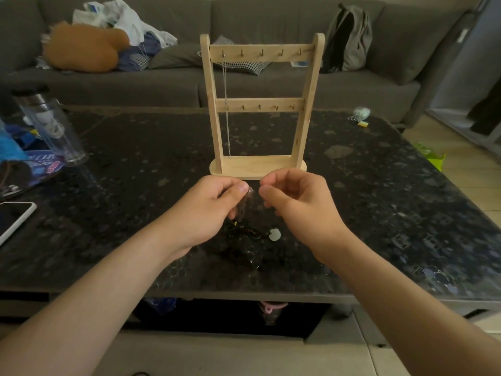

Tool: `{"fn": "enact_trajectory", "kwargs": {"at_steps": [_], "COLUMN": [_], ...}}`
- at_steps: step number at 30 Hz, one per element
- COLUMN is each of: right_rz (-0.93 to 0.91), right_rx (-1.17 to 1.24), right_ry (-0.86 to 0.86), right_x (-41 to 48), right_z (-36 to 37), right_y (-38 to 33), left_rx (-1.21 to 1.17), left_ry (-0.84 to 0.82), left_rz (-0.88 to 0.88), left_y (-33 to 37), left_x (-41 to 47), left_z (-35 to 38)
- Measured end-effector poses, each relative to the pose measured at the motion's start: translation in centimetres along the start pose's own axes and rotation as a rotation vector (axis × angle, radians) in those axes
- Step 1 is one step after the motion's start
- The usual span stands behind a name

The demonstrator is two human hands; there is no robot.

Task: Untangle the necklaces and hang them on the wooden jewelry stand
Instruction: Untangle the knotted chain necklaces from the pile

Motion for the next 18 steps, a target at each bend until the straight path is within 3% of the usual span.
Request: {"fn": "enact_trajectory", "kwargs": {"at_steps": [8,18], "right_rz": [-0.039,0.084], "right_rx": [-0.135,-0.114], "right_ry": [-0.019,-0.080], "right_x": [-0.45,-0.41], "right_z": [0.55,0.70], "right_y": [-0.78,0.02], "left_rx": [-0.068,0.026], "left_ry": [0.020,0.093], "left_rz": [-0.002,0.049], "left_y": [0.01,0.70], "left_x": [-0.01,-0.13], "left_z": [0.02,-0.37]}}
Point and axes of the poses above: each hand's wrist, its own x-axis towards the middle knuckle, its own z-axis out of the palm, y = z × x, the point moved 8 cm from there along x, towards the middle knuckle, and after that the axes turned 3 degrees about y, right-handed, at the moved point
